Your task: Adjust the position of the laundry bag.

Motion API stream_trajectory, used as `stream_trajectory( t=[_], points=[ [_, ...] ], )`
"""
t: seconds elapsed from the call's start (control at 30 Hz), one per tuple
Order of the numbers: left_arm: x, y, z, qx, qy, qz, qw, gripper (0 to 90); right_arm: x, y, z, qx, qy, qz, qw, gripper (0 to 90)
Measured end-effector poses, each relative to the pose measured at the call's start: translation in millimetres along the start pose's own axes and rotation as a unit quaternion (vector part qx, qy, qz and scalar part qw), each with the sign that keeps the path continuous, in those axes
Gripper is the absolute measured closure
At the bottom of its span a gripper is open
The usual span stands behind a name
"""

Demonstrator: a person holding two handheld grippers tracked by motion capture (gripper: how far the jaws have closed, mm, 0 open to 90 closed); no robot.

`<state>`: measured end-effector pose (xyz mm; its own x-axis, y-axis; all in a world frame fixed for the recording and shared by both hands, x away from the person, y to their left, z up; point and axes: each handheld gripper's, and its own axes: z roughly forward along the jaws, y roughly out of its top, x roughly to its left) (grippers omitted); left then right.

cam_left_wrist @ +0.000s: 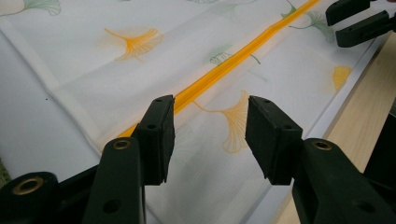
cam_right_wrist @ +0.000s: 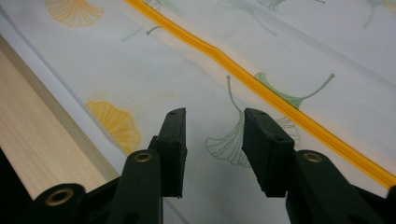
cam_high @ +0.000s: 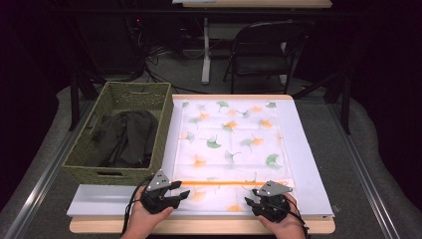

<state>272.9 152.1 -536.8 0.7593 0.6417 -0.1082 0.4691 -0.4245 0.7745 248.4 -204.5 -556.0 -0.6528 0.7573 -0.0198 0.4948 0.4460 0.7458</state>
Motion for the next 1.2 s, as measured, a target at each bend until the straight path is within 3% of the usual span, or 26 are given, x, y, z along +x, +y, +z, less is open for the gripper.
stream_trajectory(
  t=[0.13, 0.3, 0.47, 0.6, 0.73, 0.83, 0.93, 1.03, 1.2],
  points=[
    [-0.7, 1.0, -0.4, -0.008, 0.006, -0.005, 0.9999, 50.3, -1.0, 0.2, 1.0, 0.004, 0.004, 0.002, 1.0000, 58.6],
    [-1.7, 1.8, -2.9, -0.018, 0.019, 0.009, 0.9996, 48.4, 2.8, -1.1, 3.2, 0.001, 0.007, -0.013, 0.9999, 58.6],
    [-4.0, -0.5, -7.0, -0.017, 0.028, 0.010, 0.9994, 49.5, 5.6, 0.7, 5.3, 0.000, 0.008, -0.017, 0.9998, 58.6],
    [-5.5, -2.8, -8.6, -0.012, 0.035, 0.008, 0.9993, 51.1, 3.0, 1.6, 0.8, -0.002, 0.006, 0.002, 1.0000, 60.6],
    [-5.8, -5.7, -7.8, -0.001, 0.052, 0.020, 0.9985, 49.8, -6.1, 2.5, -3.2, -0.008, -0.005, 0.017, 0.9998, 60.8],
    [-5.7, -8.0, -9.3, 0.008, 0.049, 0.023, 0.9985, 51.2, -14.2, 2.2, -3.1, -0.009, -0.005, 0.033, 0.9994, 61.6],
    [-4.4, -10.6, -11.5, 0.012, 0.049, 0.017, 0.9986, 52.2, -19.7, 2.5, -2.4, -0.009, -0.009, 0.039, 0.9992, 62.3],
    [-1.5, -14.8, -12.8, 0.022, 0.055, -0.004, 0.9982, 51.9, -24.1, 2.9, -0.7, -0.009, -0.015, 0.039, 0.9991, 62.2],
    [4.3, -23.9, -16.3, 0.039, 0.045, -0.026, 0.9979, 53.9, -31.9, 3.7, -0.6, -0.011, -0.023, 0.045, 0.9987, 62.2]
  ],
)
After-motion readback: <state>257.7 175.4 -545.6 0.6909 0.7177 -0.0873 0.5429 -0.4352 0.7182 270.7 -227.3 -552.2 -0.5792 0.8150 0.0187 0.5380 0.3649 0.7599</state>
